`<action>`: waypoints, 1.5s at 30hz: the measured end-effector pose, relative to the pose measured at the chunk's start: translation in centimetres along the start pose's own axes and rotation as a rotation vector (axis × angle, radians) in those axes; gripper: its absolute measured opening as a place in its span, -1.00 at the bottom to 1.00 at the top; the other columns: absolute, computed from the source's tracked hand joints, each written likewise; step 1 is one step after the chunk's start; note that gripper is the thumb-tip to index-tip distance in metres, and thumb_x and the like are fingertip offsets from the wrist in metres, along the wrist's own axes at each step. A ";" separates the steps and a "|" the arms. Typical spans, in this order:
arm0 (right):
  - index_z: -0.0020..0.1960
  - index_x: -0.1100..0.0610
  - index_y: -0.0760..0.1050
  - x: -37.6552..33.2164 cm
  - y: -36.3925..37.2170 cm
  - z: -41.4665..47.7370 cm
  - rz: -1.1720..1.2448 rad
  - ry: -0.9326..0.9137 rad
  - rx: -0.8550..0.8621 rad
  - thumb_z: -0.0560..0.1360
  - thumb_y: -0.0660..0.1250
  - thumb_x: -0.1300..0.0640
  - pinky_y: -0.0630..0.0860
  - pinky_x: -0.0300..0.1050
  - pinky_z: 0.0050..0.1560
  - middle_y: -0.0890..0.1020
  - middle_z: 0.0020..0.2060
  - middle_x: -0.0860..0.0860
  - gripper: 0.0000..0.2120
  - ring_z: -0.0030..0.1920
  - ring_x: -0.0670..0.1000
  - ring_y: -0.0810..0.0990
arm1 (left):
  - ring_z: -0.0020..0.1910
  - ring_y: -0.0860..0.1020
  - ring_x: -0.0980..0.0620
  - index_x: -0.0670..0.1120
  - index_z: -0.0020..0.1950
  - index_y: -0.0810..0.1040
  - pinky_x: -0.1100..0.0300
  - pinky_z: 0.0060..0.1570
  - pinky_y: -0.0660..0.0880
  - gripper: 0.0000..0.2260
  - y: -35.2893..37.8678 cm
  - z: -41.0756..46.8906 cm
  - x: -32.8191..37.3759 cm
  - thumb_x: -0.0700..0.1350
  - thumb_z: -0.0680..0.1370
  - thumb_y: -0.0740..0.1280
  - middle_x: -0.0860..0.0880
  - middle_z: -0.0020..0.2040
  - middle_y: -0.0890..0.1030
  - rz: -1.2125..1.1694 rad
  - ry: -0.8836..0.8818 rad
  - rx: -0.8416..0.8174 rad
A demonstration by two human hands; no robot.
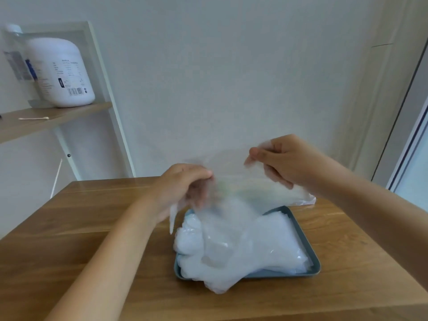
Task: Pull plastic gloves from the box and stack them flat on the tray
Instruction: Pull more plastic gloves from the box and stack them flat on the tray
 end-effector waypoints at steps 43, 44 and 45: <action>0.39 -0.02 0.38 14.2 9.8 -3.9 -0.682 -0.276 -0.382 0.55 -0.02 -0.20 0.21 -0.15 0.43 0.42 0.36 -0.10 -0.49 0.32 -0.11 0.37 | 0.50 -0.39 0.11 0.06 0.57 -0.27 -0.05 0.50 -0.29 -0.19 10.0 3.6 -15.5 0.43 0.49 -0.04 0.06 0.56 -0.32 1.291 0.093 -0.451; 0.49 -0.06 0.22 15.3 10.0 -4.1 -0.750 -0.248 -0.453 0.51 -0.13 -0.30 -0.01 -0.12 0.51 0.27 0.47 -0.11 -0.36 0.43 -0.12 0.24 | 0.49 -0.41 0.11 0.07 0.57 -0.29 -0.10 0.50 -0.30 -0.15 9.9 3.6 -15.7 0.46 0.46 -0.04 0.07 0.55 -0.35 1.311 0.069 -0.453; 0.54 -0.09 0.04 16.3 9.8 -4.3 -0.818 -0.205 -0.509 0.47 -0.18 -0.36 -0.22 -0.14 0.49 0.10 0.53 -0.13 -0.30 0.51 -0.12 0.07 | 0.48 -0.42 0.11 0.07 0.56 -0.31 -0.13 0.49 -0.30 -0.12 9.7 3.6 -15.9 0.48 0.43 -0.02 0.08 0.53 -0.38 1.321 0.042 -0.458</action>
Point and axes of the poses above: each hand's wrist, its own z-axis towards the middle knuckle, its own y-axis out of the palm, x = y × z, the point moved 9 cm from there along z, towards the middle knuckle
